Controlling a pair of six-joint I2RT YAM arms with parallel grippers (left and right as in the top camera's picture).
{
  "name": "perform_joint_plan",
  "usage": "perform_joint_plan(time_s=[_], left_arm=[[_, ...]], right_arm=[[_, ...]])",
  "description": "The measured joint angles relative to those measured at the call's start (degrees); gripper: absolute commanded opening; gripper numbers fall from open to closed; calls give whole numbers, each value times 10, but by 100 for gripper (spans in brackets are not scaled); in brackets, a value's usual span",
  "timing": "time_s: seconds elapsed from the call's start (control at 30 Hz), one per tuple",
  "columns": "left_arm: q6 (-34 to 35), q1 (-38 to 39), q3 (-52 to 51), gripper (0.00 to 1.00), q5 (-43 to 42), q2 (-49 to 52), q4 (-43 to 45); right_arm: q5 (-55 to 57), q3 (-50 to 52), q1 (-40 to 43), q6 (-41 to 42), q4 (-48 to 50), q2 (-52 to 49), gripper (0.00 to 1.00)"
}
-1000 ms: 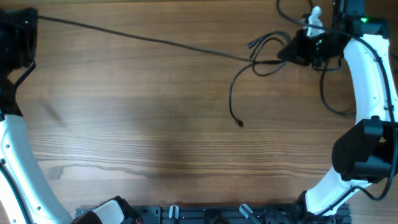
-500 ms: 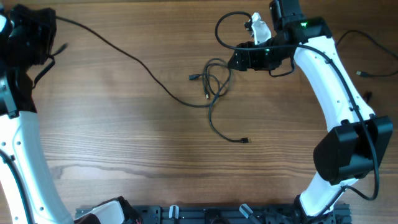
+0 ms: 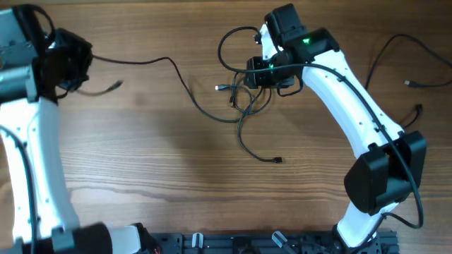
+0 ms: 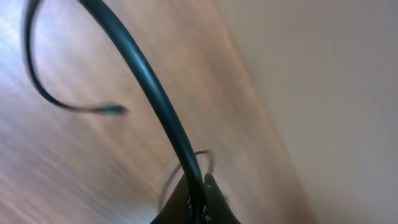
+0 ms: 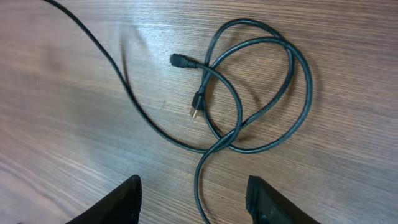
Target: Untangle cables
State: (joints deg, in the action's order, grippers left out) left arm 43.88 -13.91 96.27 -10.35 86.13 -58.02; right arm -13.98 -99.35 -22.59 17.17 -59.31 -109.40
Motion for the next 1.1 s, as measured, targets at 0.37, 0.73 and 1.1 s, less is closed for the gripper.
perform_joint_plan(time_s=[0.37,0.73,1.1], left_arm=[[-113,41,0,4,-54,70,-25],[-123,104,0,4,-61,70,-27],[-123,170,0,24,-61,127,-31]], right_arm=[[12,0,-2,17,1,-48,56],[7,1,-4,-83,94,-170,50],[-9,-3,-4,-106,67,-198,4]])
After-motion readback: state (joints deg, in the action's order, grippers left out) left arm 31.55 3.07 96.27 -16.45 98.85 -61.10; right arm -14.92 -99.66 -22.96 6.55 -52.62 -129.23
